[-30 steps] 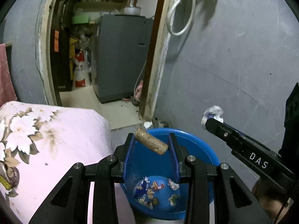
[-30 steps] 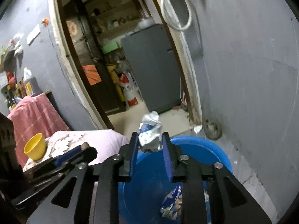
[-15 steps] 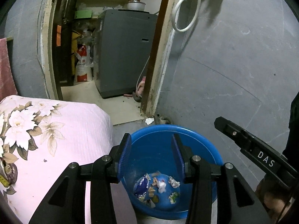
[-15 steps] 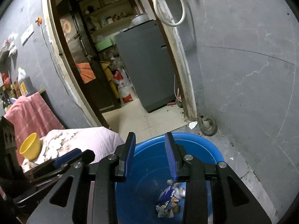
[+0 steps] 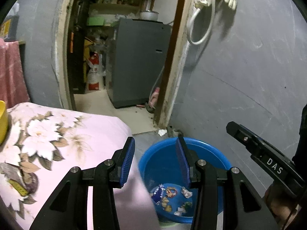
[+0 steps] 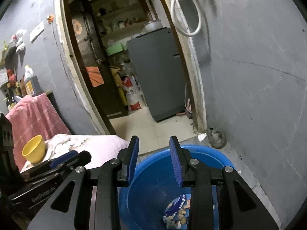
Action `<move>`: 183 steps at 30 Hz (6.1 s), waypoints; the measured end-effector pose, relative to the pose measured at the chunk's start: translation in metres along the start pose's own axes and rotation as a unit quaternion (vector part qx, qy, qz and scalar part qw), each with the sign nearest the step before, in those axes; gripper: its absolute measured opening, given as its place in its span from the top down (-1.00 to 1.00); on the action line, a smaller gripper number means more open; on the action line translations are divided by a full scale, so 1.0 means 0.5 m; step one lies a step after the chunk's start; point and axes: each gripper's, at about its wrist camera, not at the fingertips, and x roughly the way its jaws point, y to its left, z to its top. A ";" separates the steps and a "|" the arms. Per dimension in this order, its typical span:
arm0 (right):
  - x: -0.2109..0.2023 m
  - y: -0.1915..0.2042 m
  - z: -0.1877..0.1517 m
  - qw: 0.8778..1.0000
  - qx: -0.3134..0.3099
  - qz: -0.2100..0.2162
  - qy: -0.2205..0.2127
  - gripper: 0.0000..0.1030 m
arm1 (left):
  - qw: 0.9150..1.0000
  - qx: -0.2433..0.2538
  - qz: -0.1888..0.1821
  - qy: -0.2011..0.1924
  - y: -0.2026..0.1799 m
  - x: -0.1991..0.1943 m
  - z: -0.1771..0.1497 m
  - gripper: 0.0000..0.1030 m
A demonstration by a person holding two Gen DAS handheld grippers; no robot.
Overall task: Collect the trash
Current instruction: 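Move both tools back over the remaining trash on the table, then grasp the white printed packet with the left tool while the right tool grasps the purple scrap, then carry the packet and scrap over the blue basin and open both tools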
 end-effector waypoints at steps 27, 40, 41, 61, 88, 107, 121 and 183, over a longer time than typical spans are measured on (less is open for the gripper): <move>-0.028 0.319 -0.017 0.975 -0.099 0.141 -0.140 -1.00 | 0.968 -0.063 0.171 -0.176 0.284 -0.326 -0.019 -0.91; -0.001 0.425 -0.071 0.962 -0.161 0.191 -0.113 -1.00 | 0.959 -0.049 0.225 -0.167 0.382 -0.382 -0.088 -0.91; 0.002 0.429 -0.076 0.962 -0.165 0.190 -0.108 -1.00 | 0.959 -0.049 0.227 -0.163 0.386 -0.381 -0.092 -0.91; 0.145 0.430 -0.120 0.968 -0.218 0.105 0.063 -1.00 | 0.986 -0.049 0.156 0.009 0.428 -0.243 -0.140 -0.91; 0.209 0.404 -0.134 0.962 -0.184 0.116 0.162 -1.00 | 0.987 -0.045 0.135 0.075 0.423 -0.169 -0.112 0.18; 0.242 0.521 -0.201 0.911 -0.264 0.205 0.242 -0.29 | 0.986 0.012 0.112 0.121 0.437 -0.192 -0.140 0.30; 0.260 0.544 -0.212 0.894 -0.275 0.234 0.267 0.45 | 0.970 0.086 0.145 0.176 0.422 -0.143 -0.146 0.17; -0.091 0.241 -0.002 0.971 -0.120 0.129 -0.163 0.49 | 0.985 -0.004 0.054 -0.166 0.124 -0.282 0.035 0.94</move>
